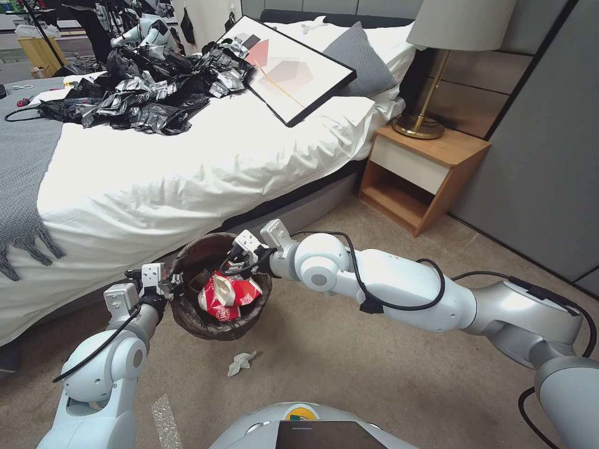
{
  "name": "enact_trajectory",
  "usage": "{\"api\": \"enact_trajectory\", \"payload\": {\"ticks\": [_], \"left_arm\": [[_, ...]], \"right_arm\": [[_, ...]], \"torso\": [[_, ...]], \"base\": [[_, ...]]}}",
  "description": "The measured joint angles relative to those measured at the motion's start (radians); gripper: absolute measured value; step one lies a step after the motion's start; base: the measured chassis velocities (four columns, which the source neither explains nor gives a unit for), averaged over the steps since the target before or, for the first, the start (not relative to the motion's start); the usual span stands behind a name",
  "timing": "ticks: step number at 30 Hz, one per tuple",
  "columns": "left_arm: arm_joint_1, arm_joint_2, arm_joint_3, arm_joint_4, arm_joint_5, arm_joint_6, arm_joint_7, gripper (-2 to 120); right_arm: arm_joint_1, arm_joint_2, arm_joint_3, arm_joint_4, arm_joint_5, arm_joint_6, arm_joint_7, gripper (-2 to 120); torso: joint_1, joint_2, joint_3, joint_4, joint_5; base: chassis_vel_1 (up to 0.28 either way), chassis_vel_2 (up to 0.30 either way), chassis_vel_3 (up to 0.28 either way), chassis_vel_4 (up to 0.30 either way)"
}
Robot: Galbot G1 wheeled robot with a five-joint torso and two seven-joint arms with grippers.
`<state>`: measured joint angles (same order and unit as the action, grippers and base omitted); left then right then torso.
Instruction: Pick up the trash bin, then pick up the garbage from the floor and place it into the trash bin.
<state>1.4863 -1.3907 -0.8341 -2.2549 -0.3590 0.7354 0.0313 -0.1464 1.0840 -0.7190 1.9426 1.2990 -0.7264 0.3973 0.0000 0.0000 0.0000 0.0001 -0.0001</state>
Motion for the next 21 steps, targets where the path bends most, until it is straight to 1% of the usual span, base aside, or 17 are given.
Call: {"api": "enact_trajectory", "payload": {"ticks": [2, 3, 4, 6, 7, 8, 9, 11, 13, 14, 16, 21], "left_arm": [[0.001, 0.000, 0.000, 0.000, 0.000, 0.000, 0.001, 0], [0.001, 0.000, 0.000, 0.000, 0.000, 0.000, 0.001, 0], [0.001, 0.000, -0.001, 0.000, 0.000, 0.000, 0.001, 0], [0.001, 0.000, -0.001, 0.000, 0.000, 0.000, 0.001, 0], [0.000, -0.001, -0.001, 0.000, -0.001, 0.000, 0.001, 0], [0.000, -0.001, -0.001, 0.000, -0.001, 0.000, 0.001, 0], [0.000, -0.001, -0.001, 0.000, -0.001, 0.000, 0.001, 0], [-0.001, -0.002, -0.001, 0.000, -0.001, 0.000, 0.001, 0], [-0.001, -0.002, -0.001, 0.000, -0.001, 0.000, 0.001, 0], [-0.001, -0.002, -0.001, 0.000, -0.001, 0.000, 0.001, 0], [-0.001, -0.003, -0.001, 0.000, -0.001, 0.000, 0.001, 0], [-0.001, -0.003, 0.000, 0.000, -0.001, 0.000, 0.001, 0]], "right_arm": [[0.004, 0.010, -0.001, 0.000, 0.006, 0.003, 0.006, 67], [0.004, 0.010, -0.001, 0.000, 0.006, 0.003, 0.006, 67], [0.008, 0.015, -0.001, 0.001, 0.010, 0.005, 0.009, 72], [0.009, 0.016, 0.000, 0.002, 0.011, 0.005, 0.010, 73], [0.013, 0.020, 0.004, 0.007, 0.019, 0.006, 0.016, 81], [0.014, 0.022, 0.008, 0.010, 0.023, 0.006, 0.018, 84], [0.014, 0.022, 0.008, 0.010, 0.023, 0.006, 0.018, 84], [0.023, 0.027, 0.038, 0.030, 0.040, 0.006, 0.034, 96], [0.023, 0.026, 0.039, 0.031, 0.041, 0.006, 0.035, 96], [0.025, 0.026, 0.047, 0.036, 0.043, 0.006, 0.037, 99], [0.031, 0.020, 0.070, 0.052, 0.049, 0.006, 0.048, 100], [0.039, 0.002, 0.117, 0.077, 0.050, 0.007, 0.057, 100]], "torso": [[0.000, 0.000, 0.000, 0.0000, 0.0000], [0.000, 0.000, 0.000, 0.0000, 0.0000], [0.000, 0.000, 0.000, 0.0000, 0.0000], [0.000, 0.000, 0.000, 0.0000, 0.0000], [0.000, 0.000, 0.000, 0.0000, 0.0000], [0.000, 0.000, 0.000, 0.0000, 0.0000], [0.000, 0.000, 0.000, 0.0000, 0.0000], [0.000, 0.000, 0.000, 0.0000, 0.0000], [0.000, 0.000, 0.000, 0.0000, 0.0000], [0.000, 0.000, 0.000, 0.0000, 0.0000], [0.000, 0.000, 0.000, 0.0000, 0.0000], [0.000, 0.000, 0.000, 0.0001, 0.0001]], "base": [[0.000, 0.000, 0.000, 0.000], [0.000, 0.000, 0.000, 0.000], [0.000, 0.000, 0.000, 0.000], [0.000, 0.000, 0.000, 0.000], [0.000, 0.000, 0.000, 0.000], [0.000, 0.000, 0.000, 0.000], [0.000, 0.000, 0.000, 0.000], [0.000, 0.000, 0.000, 0.000], [0.000, 0.000, 0.000, 0.000], [0.000, 0.000, 0.000, 0.000], [0.000, 0.000, 0.000, 0.000], [0.000, 0.000, 0.000, 0.000]]}}
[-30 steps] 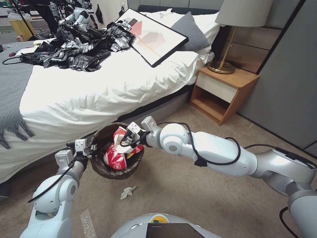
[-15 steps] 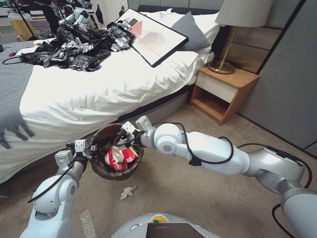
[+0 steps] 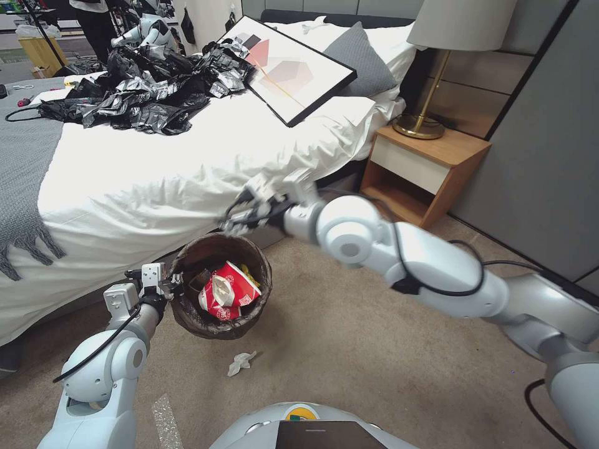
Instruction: Pick up the trash bin, then pick up the garbage from the floor and place it into the trash bin.
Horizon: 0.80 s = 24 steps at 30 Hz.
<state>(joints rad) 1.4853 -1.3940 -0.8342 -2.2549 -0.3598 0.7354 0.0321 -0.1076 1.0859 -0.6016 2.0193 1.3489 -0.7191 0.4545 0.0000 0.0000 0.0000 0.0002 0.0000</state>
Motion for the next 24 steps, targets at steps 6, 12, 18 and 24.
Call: {"api": "enact_trajectory", "payload": {"ticks": [6, 12, 18, 24], "left_arm": [[-0.001, 0.003, 0.000, -0.001, -0.003, 0.000, -0.001, 0], [0.001, 0.003, 0.000, -0.004, -0.005, 0.000, -0.003, 0], [0.004, 0.004, 0.009, -0.019, -0.009, 0.000, -0.021, 0], [0.015, 0.013, 0.011, -0.031, -0.014, -0.001, -0.028, 0]], "right_arm": [[-0.009, -0.148, 0.190, 0.091, -0.085, 0.138, 0.032, 100], [-0.164, -0.253, 0.402, 0.144, -0.248, 0.188, 0.036, 100], [-0.683, -0.282, 0.854, 0.139, -0.639, 0.326, -0.026, 100], [-1.012, -0.136, 1.082, 0.065, -0.963, 0.485, -0.080, 100]], "torso": [[0.000, 0.000, 0.000, -0.0001, 0.0002], [0.000, 0.000, 0.000, 0.0000, 0.0001], [0.000, 0.000, 0.000, -0.0007, 0.0006], [0.000, 0.000, 0.000, -0.0003, 0.0004]], "base": [[0.000, 0.000, 0.000, 0.000], [0.000, 0.000, 0.000, 0.000], [0.000, 0.000, 0.000, 0.000], [0.000, 0.000, 0.000, 0.000]]}}
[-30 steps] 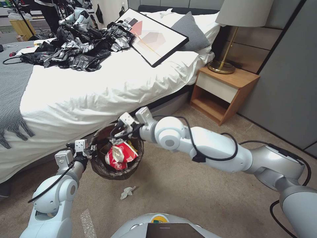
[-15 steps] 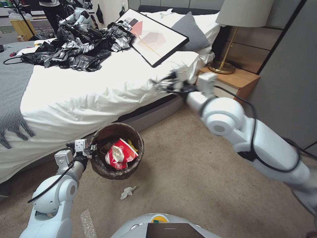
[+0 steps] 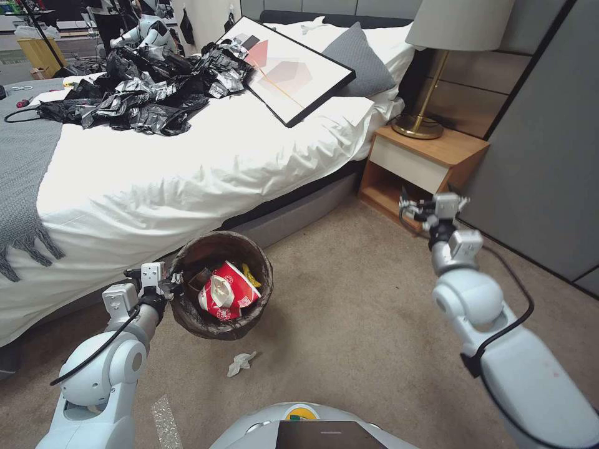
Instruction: Pick up the trash bin, then pick up the garbage from the floor and place it into the trash bin.
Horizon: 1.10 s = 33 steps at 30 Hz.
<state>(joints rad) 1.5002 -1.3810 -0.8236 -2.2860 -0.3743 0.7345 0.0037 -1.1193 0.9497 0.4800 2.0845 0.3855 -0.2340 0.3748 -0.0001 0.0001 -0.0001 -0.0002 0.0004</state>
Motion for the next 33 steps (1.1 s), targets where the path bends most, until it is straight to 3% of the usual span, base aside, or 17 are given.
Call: {"api": "enact_trajectory", "payload": {"ticks": [2, 3, 4, 8, 33], "left_arm": [[0.010, -0.001, 0.001, -0.003, -0.003, -0.004, -0.004, 0], [0.010, -0.001, 0.001, -0.003, -0.003, -0.004, -0.004, 0], [0.012, -0.003, 0.006, -0.004, -0.004, -0.004, -0.006, 0], [0.010, 0.005, 0.012, -0.006, -0.008, -0.002, -0.002, 0], [0.012, -0.004, -0.001, 0.007, -0.009, 0.001, 0.016, 0]], "right_arm": [[-0.120, 0.108, 0.039, -0.036, -0.167, 0.067, -0.021, 100], [-0.120, 0.108, 0.039, -0.036, -0.167, 0.067, -0.021, 100], [-0.167, 0.188, 0.049, -0.055, -0.245, 0.100, -0.034, 100], [-0.243, 0.321, 0.040, -0.080, -0.307, 0.129, -0.043, 100], [-0.229, 0.312, 0.020, -0.137, -0.326, 0.142, -0.049, 100]], "torso": [[0.000, 0.000, 0.000, 0.0005, -0.0006], [0.000, 0.000, 0.000, 0.0005, -0.0006], [0.000, 0.000, 0.000, 0.0002, -0.0001], [0.000, 0.000, 0.000, 0.0002, -0.0005], [0.000, 0.000, 0.000, 0.0002, -0.0004]], "base": [[0.000, 0.000, 0.000, 0.000], [0.000, 0.000, 0.000, 0.000], [0.000, 0.000, 0.000, 0.000], [0.000, 0.000, 0.000, 0.000], [0.036, 0.035, 0.034, 0.039]]}}
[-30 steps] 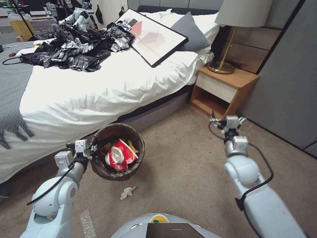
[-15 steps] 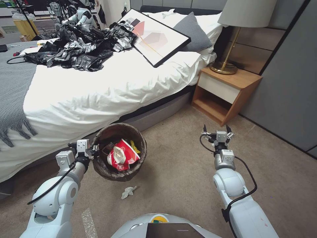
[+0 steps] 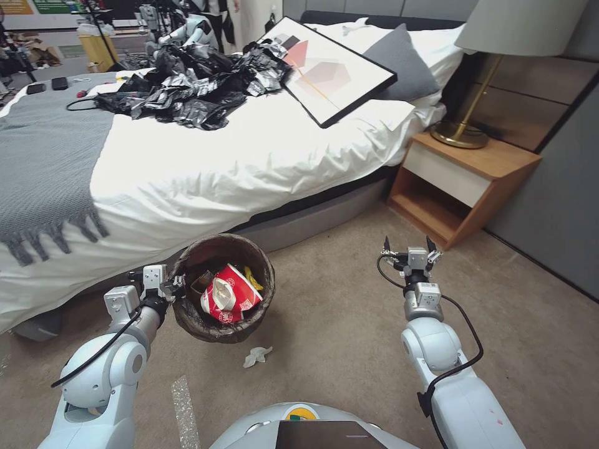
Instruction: Pick up the trash bin, then pick up the garbage from the floor and place it into the trash bin.
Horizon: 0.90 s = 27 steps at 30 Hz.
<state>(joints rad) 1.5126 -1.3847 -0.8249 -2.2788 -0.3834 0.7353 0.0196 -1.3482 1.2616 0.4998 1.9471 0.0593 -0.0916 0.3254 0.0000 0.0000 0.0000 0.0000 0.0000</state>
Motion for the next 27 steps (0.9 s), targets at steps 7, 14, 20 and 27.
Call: {"api": "enact_trajectory", "payload": {"ticks": [7, 14, 20, 27], "left_arm": [[0.000, -0.001, -0.002, 0.003, 0.001, 0.000, 0.002, 0], [-0.002, -0.002, -0.005, 0.006, 0.002, 0.000, 0.004, 0], [0.001, -0.002, -0.008, 0.007, 0.002, -0.001, 0.005, 0], [0.003, -0.004, -0.010, 0.007, 0.002, -0.002, 0.006, 0]], "right_arm": [[0.005, -0.017, -0.002, -0.005, 0.003, -0.003, -0.002, 100], [0.019, -0.033, -0.014, -0.012, 0.010, -0.014, -0.003, 100], [0.028, -0.039, -0.022, -0.016, 0.017, -0.021, -0.003, 100], [0.043, -0.047, -0.034, -0.022, 0.028, -0.030, -0.001, 100]], "torso": [[0.000, 0.000, 0.000, 0.0000, 0.0001], [0.000, 0.000, 0.000, -0.0001, 0.0000], [0.000, 0.000, 0.000, 0.0000, 0.0000], [0.000, 0.000, 0.000, -0.0001, 0.0000]], "base": [[0.064, 0.063, 0.062, 0.069], [0.067, 0.058, 0.060, 0.070], [0.058, 0.060, 0.062, 0.068], [0.050, 0.057, 0.069, 0.061]]}}
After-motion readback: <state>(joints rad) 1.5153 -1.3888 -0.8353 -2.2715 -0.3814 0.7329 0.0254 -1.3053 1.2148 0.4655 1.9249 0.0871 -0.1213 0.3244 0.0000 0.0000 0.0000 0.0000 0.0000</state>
